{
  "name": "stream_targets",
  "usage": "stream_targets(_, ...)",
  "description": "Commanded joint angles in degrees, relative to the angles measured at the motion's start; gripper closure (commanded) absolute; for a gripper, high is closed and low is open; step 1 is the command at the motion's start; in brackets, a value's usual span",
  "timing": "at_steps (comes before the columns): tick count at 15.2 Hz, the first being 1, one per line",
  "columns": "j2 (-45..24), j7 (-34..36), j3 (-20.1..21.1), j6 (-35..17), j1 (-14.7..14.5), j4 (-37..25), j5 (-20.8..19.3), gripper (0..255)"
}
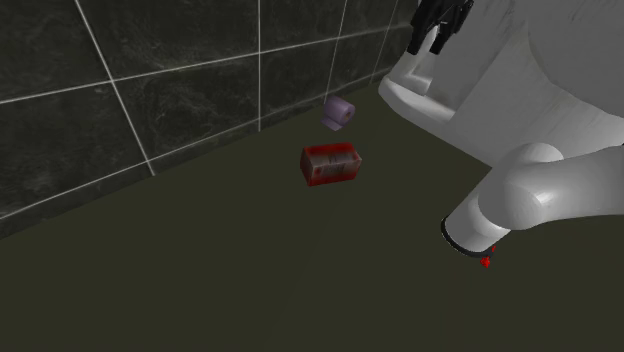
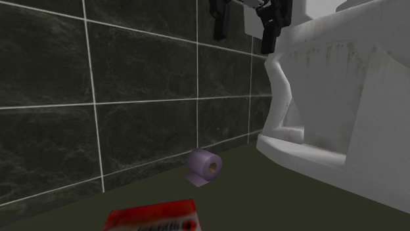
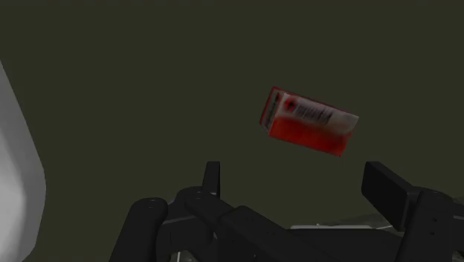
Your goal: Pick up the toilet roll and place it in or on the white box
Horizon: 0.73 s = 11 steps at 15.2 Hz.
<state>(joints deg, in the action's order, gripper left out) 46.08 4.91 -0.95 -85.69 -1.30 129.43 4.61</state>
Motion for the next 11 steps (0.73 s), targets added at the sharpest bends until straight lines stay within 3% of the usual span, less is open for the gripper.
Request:
stream_targets(1, 0.0, 0.0, 0.0, 0.0, 0.0, 0.0, 0.0, 0)
stream_targets(11, -13.9, -15.6, -14.1, -12.6, -0.6, 2.9, 3.6, 0)
